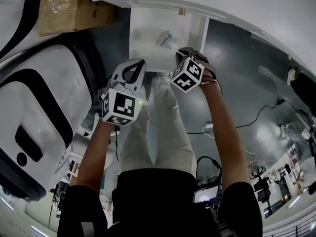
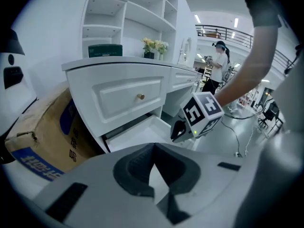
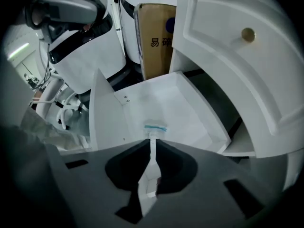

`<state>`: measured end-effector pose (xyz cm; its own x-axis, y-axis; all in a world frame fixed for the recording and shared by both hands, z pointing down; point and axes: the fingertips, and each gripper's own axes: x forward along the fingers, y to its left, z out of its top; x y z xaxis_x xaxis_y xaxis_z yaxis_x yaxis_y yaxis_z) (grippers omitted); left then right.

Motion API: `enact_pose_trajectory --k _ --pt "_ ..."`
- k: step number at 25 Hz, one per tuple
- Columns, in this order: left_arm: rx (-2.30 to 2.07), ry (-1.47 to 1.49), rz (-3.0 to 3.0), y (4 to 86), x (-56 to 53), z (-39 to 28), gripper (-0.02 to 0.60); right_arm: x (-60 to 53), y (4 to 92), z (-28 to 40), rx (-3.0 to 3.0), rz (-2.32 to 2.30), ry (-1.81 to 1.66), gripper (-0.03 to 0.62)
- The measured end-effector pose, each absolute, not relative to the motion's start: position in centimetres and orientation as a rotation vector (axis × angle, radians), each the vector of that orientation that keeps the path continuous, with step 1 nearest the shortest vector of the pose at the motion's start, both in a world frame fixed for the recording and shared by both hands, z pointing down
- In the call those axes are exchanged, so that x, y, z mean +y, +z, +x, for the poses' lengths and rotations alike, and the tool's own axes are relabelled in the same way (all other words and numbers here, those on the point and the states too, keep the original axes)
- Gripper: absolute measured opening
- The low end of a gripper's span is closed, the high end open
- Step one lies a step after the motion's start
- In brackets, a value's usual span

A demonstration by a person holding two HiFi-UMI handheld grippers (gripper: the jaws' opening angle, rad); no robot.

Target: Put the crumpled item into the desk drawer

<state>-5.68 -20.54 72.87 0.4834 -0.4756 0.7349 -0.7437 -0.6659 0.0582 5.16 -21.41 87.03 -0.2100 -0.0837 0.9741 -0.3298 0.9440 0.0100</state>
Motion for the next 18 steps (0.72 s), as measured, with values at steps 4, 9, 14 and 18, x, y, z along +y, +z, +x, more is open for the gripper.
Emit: enact_pose_trajectory --k 4,9,14,18 --pt "-1.025 1.013 2.376 71.4 -20.2 -6.0 0.006 -21.3 84.9 5.3 -1.793 0.378 0.256 -0.003" --pt "-1.019 1.01 2.406 68.8 -20.3 -5.7 0.006 -20.6 81.8 5.4 -1.812 0.424 0.275 -0.005" --pt "-1.042 1.015 2.431 66.4 -20.2 -5.8 0.006 -20.2 78.0 5.8 -1.843 0.515 0.301 -0.005" --pt "-1.077 1.011 2.423 64.9 -19.8 -6.8 0.006 -20.1 74.5 5.7 -1.881 0.607 0.342 -0.005"
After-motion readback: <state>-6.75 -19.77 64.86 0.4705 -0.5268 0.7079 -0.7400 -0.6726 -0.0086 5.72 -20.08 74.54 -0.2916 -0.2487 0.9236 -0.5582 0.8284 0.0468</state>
